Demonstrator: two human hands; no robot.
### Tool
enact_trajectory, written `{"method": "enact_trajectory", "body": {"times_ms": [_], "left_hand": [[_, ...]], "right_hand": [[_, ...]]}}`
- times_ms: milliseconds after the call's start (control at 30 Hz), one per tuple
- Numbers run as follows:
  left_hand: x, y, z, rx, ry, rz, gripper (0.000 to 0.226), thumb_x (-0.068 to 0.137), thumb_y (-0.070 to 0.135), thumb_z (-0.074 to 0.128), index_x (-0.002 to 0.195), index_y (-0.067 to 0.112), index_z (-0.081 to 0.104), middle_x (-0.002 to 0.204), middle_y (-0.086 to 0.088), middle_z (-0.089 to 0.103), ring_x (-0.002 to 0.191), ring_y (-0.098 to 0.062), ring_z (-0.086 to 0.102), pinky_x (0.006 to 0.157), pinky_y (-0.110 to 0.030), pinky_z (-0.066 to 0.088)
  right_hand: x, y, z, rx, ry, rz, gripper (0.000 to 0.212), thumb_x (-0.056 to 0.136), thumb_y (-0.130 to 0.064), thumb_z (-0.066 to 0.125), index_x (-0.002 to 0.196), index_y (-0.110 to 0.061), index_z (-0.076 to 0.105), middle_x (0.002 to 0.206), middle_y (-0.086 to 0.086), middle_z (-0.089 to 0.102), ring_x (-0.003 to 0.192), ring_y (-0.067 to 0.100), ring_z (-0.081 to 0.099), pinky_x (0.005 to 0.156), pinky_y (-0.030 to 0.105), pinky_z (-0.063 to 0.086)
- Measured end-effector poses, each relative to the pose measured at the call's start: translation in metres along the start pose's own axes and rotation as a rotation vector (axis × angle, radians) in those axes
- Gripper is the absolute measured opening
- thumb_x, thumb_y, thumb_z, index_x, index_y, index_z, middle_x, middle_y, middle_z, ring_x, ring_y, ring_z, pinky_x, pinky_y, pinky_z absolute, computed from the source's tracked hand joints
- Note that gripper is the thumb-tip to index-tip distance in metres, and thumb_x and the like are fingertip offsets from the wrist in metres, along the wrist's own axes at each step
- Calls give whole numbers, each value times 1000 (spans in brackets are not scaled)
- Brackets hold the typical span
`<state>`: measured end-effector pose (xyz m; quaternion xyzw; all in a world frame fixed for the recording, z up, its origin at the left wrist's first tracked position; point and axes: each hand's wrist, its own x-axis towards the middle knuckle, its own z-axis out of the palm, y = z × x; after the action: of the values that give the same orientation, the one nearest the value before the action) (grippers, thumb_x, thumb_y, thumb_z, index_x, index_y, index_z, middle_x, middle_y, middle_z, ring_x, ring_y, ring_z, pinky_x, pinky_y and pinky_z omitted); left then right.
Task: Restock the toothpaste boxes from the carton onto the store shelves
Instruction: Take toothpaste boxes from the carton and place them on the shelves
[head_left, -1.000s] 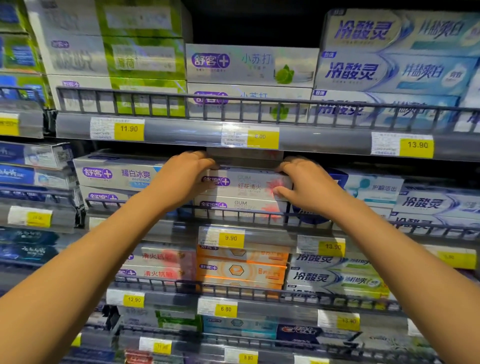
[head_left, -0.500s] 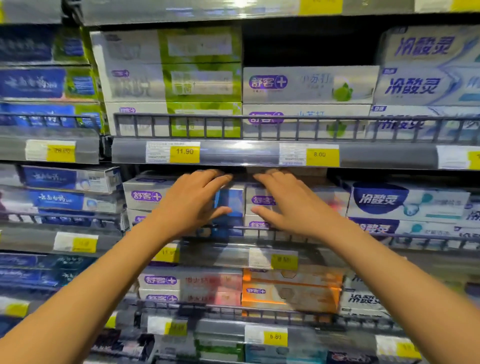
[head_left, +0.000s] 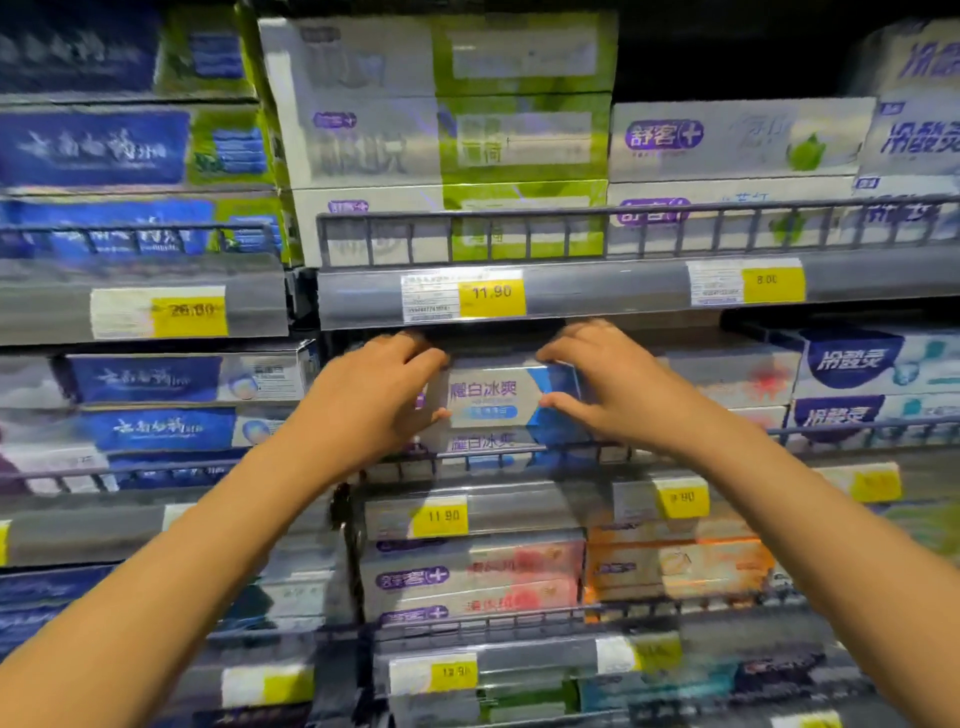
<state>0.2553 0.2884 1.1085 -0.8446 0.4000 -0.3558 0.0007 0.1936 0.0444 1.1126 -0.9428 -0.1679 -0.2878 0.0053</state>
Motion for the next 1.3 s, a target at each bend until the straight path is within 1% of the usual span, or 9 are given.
{"method": "enact_trajectory", "body": {"times_ms": [100, 233, 367, 467, 533, 633, 767, 900, 1300], "left_hand": [[-4, -5, 4, -22, 26, -27, 45, 78, 37, 71, 115, 12, 62, 107, -12, 62, 93, -35, 60, 61, -38, 48], [-5, -7, 8, -51, 74, -45, 44, 73, 35, 77, 109, 14, 65, 105, -9, 64, 90, -36, 62, 60, -38, 51], [-4, -7, 12, -120, 94, -105, 45, 79, 41, 70, 119, 22, 60, 118, -3, 59, 103, -30, 57, 73, -41, 50], [-5, -6, 14, -148, 98, -138, 45, 81, 42, 68, 121, 25, 59, 120, 0, 57, 106, -28, 55, 75, -40, 50], [-5, -6, 15, -152, 87, -148, 46, 81, 43, 68, 122, 25, 58, 121, 1, 56, 107, -27, 55, 76, -40, 49], [-5, -6, 15, -164, 89, -163, 46, 81, 43, 68, 122, 25, 58, 121, 0, 56, 108, -27, 54, 77, -41, 50], [-4, -2, 14, -163, 72, -189, 47, 82, 41, 68, 124, 24, 57, 122, 0, 55, 111, -27, 52, 79, -43, 51], [-4, -1, 14, -155, 60, -203, 48, 83, 41, 67, 126, 24, 56, 125, 0, 54, 114, -27, 51, 81, -44, 52], [-3, -3, 12, -144, 15, -207, 49, 84, 41, 65, 128, 25, 54, 130, -1, 52, 117, -28, 49, 84, -46, 51]], "right_hand": [[3, -4, 2, -11, -19, 33, 46, 80, -31, 73, 116, -7, 60, 115, 11, 61, 112, 29, 51, 98, 32, 35], [2, -5, 2, 70, -14, 99, 46, 81, -33, 71, 119, -12, 56, 121, 6, 58, 117, 23, 45, 99, 30, 33], [-1, -9, 5, 130, 7, 147, 45, 82, -32, 69, 121, -15, 54, 122, 1, 55, 117, 15, 40, 97, 23, 30], [-1, -10, 6, 154, 15, 170, 43, 82, -31, 70, 119, -17, 54, 121, -1, 54, 112, 8, 35, 92, 20, 31], [-1, -10, 7, 156, 20, 170, 42, 82, -30, 70, 118, -18, 54, 120, -1, 55, 109, 6, 35, 90, 20, 31], [1, -10, 7, 147, 22, 176, 44, 81, -30, 70, 119, -16, 54, 121, -1, 55, 110, 8, 38, 90, 20, 30], [3, -9, 8, 140, 27, 186, 47, 82, -29, 70, 123, -15, 54, 124, 2, 55, 118, 17, 44, 94, 21, 30], [5, -10, 7, 151, 15, 200, 47, 82, -28, 70, 124, -15, 53, 125, 2, 55, 118, 15, 43, 93, 18, 28], [5, -13, 6, 143, 4, 217, 48, 83, -28, 69, 125, -15, 52, 128, 3, 54, 119, 16, 44, 93, 17, 26]]}}
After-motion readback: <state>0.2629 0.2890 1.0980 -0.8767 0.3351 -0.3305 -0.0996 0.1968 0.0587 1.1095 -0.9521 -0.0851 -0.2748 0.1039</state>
